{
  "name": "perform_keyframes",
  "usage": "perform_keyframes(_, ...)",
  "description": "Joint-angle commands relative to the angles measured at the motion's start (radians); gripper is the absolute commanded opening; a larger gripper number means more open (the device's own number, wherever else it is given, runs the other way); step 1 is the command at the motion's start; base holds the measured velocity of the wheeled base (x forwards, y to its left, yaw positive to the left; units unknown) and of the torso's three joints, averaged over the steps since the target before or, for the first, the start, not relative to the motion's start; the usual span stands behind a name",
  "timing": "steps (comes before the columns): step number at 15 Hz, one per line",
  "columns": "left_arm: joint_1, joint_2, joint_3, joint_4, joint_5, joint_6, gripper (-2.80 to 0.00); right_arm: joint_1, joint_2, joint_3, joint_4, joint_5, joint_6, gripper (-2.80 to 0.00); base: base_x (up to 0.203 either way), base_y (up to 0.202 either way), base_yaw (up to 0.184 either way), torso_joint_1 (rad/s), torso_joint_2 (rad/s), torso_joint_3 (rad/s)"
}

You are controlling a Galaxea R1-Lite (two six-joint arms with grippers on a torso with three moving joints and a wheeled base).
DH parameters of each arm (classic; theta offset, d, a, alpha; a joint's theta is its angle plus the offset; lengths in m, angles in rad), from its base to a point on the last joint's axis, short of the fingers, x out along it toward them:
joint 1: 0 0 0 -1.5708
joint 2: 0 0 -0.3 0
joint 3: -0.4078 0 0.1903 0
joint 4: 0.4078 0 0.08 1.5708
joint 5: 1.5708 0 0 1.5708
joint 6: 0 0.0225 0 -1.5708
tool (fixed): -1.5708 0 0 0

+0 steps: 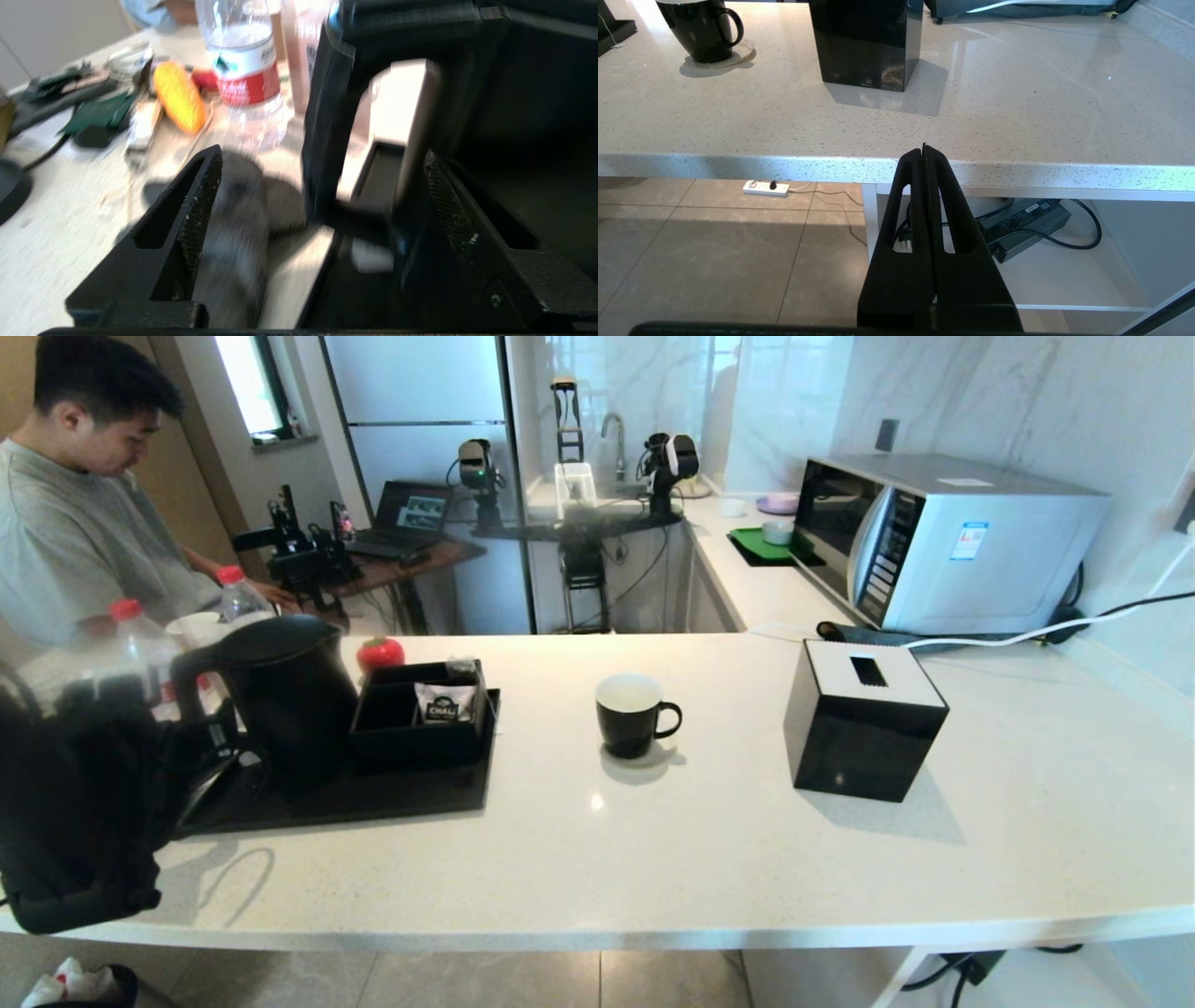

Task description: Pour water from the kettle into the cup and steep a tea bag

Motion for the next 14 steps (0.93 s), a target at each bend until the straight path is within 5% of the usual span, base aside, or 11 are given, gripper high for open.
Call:
perform_keyframes(1, 0.000, -0.096, 0.091, -0.049, 0.003, -0.002, 0.00, 0.000, 0.001, 0.000, 0.000, 0.001, -0.001, -2.80, 0.000, 0.000, 0.000, 0.000, 0.00, 0.000)
perform_keyframes(4, -0.006, -0.199, 0.217, -0.049, 0.003, -0.002, 0.00, 0.000, 0.001, 0.000, 0.000, 0.001, -0.001, -2.80, 0.000, 0.000, 0.000, 0.000, 0.00, 0.000)
perform_keyframes(5, -0.007, -0.231, 0.262, -0.049, 0.003, -0.002, -2.80, 0.000, 0.001, 0.000, 0.000, 0.001, -0.001, -2.80, 0.000, 0.000, 0.000, 0.000, 0.00, 0.000)
perform_keyframes(14, -0.107, -0.467, 0.480, -0.049, -0.003, -0.008, -2.80, 0.000, 0.001, 0.000, 0.000, 0.001, -0.001, -2.80, 0.000, 0.000, 0.000, 0.000, 0.00, 0.000)
